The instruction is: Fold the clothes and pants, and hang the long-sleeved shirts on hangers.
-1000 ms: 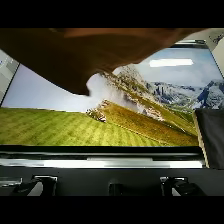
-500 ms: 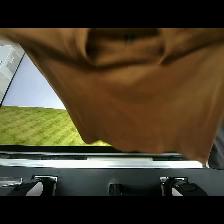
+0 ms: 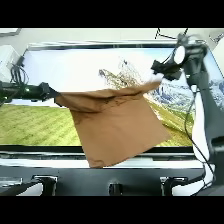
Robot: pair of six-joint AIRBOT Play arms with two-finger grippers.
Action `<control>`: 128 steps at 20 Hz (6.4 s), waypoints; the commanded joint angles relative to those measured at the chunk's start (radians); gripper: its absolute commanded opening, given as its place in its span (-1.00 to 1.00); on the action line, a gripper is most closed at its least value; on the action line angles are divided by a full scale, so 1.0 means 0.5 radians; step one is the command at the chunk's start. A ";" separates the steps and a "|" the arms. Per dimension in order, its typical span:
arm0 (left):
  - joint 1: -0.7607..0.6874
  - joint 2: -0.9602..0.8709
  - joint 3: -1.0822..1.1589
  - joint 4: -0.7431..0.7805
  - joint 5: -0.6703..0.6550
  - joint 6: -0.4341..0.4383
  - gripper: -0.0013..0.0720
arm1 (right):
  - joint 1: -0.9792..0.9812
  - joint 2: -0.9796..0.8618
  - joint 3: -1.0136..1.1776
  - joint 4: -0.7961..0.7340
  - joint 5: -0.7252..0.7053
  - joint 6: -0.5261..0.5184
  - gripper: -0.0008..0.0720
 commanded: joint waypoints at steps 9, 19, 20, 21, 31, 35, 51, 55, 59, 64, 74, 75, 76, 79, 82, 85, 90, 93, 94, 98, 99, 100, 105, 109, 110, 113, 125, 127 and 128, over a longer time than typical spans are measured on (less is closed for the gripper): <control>0.266 -0.096 -0.121 -0.002 0.046 0.124 -0.89 | -0.409 0.282 -1.121 0.882 0.668 -0.759 0.69; 0.259 -0.096 -0.121 -0.005 0.045 0.122 -0.89 | -0.046 0.845 -2.616 1.490 -0.124 -0.832 0.76; 0.259 -0.096 -0.121 -0.005 0.039 0.122 -0.89 | 0.018 0.845 -2.619 1.496 -0.205 -0.816 0.79; 0.259 -0.096 -0.121 -0.005 0.038 0.122 -0.89 | 0.089 0.845 -2.619 1.537 -0.315 -0.810 0.88; 0.259 -0.101 -0.121 0.033 0.038 0.122 -0.89 | 0.067 0.846 -2.410 1.446 -1.003 -0.642 -0.87; 0.231 -0.174 -0.123 0.031 -0.085 0.120 -0.89 | -0.548 0.846 -2.127 1.416 -1.142 -0.510 -0.87; -0.069 -0.413 -0.198 0.031 -0.132 0.114 -0.90 | -0.690 1.176 -2.976 1.390 -0.020 -1.037 0.68; -0.069 -0.409 -0.198 0.030 -0.131 0.115 -0.90 | -0.627 1.247 -3.058 1.527 -0.129 -1.049 0.60; -0.069 -0.384 -0.186 -0.014 -0.133 0.115 -0.90 | -0.130 1.247 -3.049 1.579 -0.472 -0.872 -0.31; -0.034 -0.227 0.125 -0.021 -0.124 0.116 -0.90 | -0.169 1.264 -2.542 1.302 -0.260 -0.915 -0.88; 0.202 0.448 1.716 -0.060 0.566 -0.045 -0.90 | -0.510 1.884 -0.143 0.448 -0.572 -0.755 -0.88; 0.168 0.563 1.635 -0.066 0.623 -0.044 -0.90 | -0.510 1.942 -0.128 0.449 -0.581 -0.755 -0.88; 0.134 0.661 1.558 -0.066 0.726 -0.043 -0.90 | -0.510 1.991 -0.128 0.443 -0.584 -0.755 -0.88; 0.098 0.819 1.475 -0.065 1.122 0.037 -0.90 | -0.510 2.029 -0.128 0.439 -0.662 -0.716 -0.88; 0.098 0.820 1.472 -0.043 1.185 0.115 -0.90 | -0.510 1.987 -0.128 0.439 -0.813 -0.711 -0.88; 0.098 0.718 1.447 0.179 0.871 0.115 -0.90 | -0.510 1.856 -0.130 0.427 -0.630 -0.736 -0.87; 0.037 0.384 0.938 0.304 0.453 0.336 -0.90 | -0.507 1.322 -0.358 0.423 0.064 -0.864 -0.87; -0.165 0.074 0.446 0.303 0.671 0.378 -0.89 | -0.507 0.965 -0.715 0.417 -0.160 -0.850 -0.87; -0.234 -0.054 0.341 0.303 0.751 0.377 -0.89 | -0.507 0.841 -0.787 0.418 -0.220 -0.770 -0.87; -0.412 -0.519 0.266 0.302 0.694 0.253 -0.89 | -0.501 0.452 -0.824 0.768 -0.185 -0.301 -0.87; -0.433 -0.600 0.266 0.302 0.652 0.151 -0.89 | -0.487 0.397 -0.825 0.812 -0.184 -0.310 -0.87; -0.439 -0.658 0.266 0.302 0.607 0.047 -0.89 | -0.466 0.359 -0.825 0.800 -0.182 -0.308 -0.87; -0.263 -0.669 0.374 0.310 0.261 -0.057 0.55 | -0.557 0.394 -0.809 0.782 -0.137 -0.433 0.23; 0.159 -0.650 0.482 0.500 -0.453 0.060 0.81 | -0.989 0.482 -0.832 0.633 0.538 -0.735 0.52; 0.249 -0.649 0.414 0.568 -0.537 0.050 0.75 | -1.084 0.488 -0.886 0.632 0.713 -0.787 0.52; 0.388 -0.645 0.035 0.538 -0.559 0.058 0.45 | -1.185 0.609 -1.289 0.623 0.765 -0.864 0.52; 0.124 -0.661 -0.529 0.166 -0.116 0.324 0.25 | -1.185 0.780 -1.913 0.611 0.533 -0.999 0.52; 0.079 -0.662 -0.529 0.166 -0.091 0.324 0.24 | -1.185 0.780 -1.913 0.585 0.534 -0.998 0.52; 0.059 -0.662 -0.529 0.167 -0.068 0.323 0.12 | -1.185 0.780 -1.913 0.571 0.535 -0.998 0.52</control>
